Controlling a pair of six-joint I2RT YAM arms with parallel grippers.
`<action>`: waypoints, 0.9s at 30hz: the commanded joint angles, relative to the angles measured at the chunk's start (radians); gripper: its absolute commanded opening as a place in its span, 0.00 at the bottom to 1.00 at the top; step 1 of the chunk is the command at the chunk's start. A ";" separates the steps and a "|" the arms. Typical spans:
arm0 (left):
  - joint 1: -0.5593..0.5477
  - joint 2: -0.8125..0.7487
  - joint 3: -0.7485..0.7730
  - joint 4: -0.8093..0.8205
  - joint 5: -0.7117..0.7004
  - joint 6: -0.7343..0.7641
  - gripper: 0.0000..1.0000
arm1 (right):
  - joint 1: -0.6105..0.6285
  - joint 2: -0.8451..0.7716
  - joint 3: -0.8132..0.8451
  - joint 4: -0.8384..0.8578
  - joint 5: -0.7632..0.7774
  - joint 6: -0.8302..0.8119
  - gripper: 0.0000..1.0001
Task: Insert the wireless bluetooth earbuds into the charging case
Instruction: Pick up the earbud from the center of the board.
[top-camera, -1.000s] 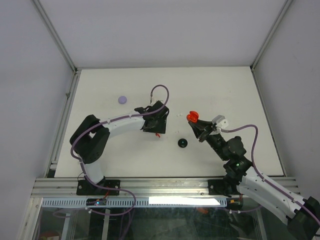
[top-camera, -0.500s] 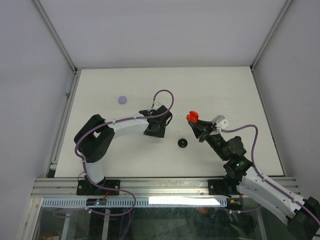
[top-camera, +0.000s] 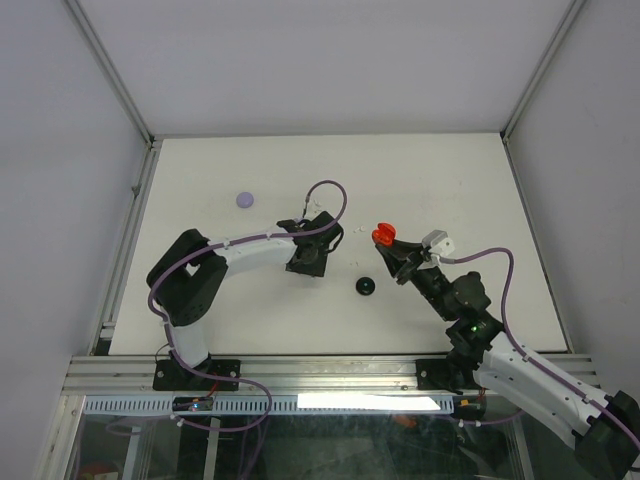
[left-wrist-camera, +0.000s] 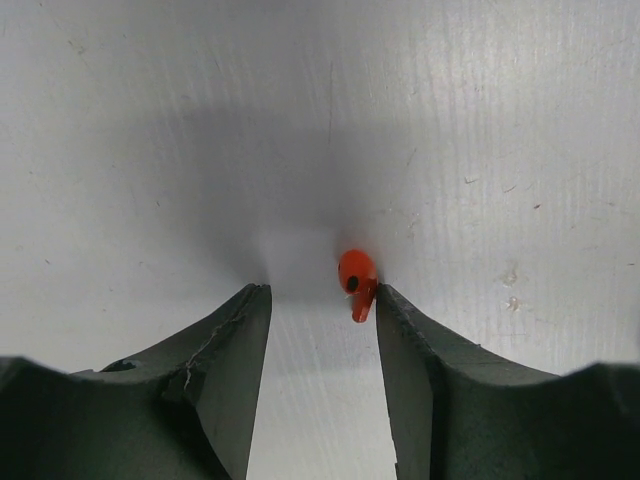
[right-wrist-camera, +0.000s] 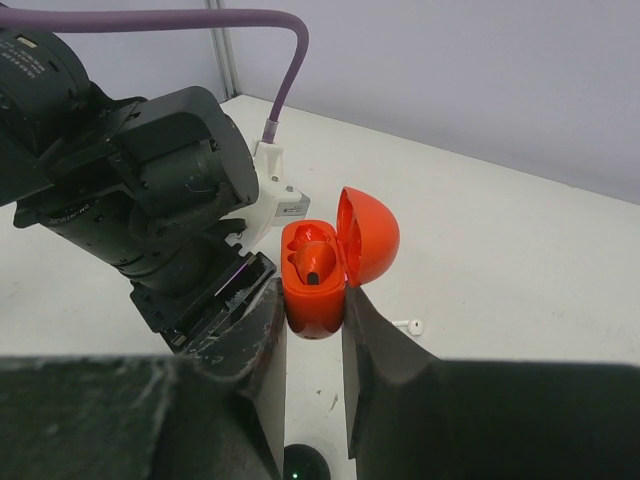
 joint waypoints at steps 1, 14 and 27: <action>-0.009 -0.057 0.006 -0.029 -0.011 0.023 0.47 | 0.003 0.004 0.000 0.075 -0.015 0.011 0.00; 0.021 -0.008 0.088 -0.001 0.065 0.081 0.39 | 0.004 0.018 0.006 0.075 -0.026 0.014 0.00; 0.036 0.052 0.102 -0.002 0.089 0.105 0.29 | 0.003 0.018 0.008 0.072 -0.029 0.014 0.00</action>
